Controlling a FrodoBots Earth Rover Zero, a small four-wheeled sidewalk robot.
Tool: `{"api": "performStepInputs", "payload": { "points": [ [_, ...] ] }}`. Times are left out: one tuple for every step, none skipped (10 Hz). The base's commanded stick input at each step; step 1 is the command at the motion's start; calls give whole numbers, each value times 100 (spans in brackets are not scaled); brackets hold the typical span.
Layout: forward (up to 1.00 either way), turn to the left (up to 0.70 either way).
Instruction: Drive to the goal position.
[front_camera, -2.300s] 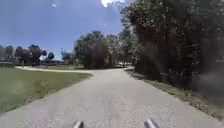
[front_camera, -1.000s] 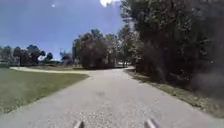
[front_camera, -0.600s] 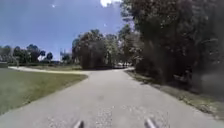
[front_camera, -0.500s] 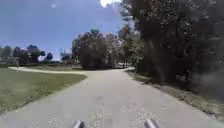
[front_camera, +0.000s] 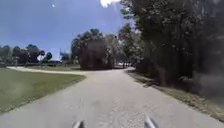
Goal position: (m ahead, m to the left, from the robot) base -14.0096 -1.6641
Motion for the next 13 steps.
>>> {"api": "performStepInputs", "payload": {
  "points": [
    [50, 0],
    [50, 0],
    [50, 0],
    [50, 0],
    [50, 0],
    [50, 0],
    [50, 0],
    [50, 0],
    [50, 0],
    [50, 0],
    [50, 0],
    [50, 0],
    [50, 0]
  ]
}}
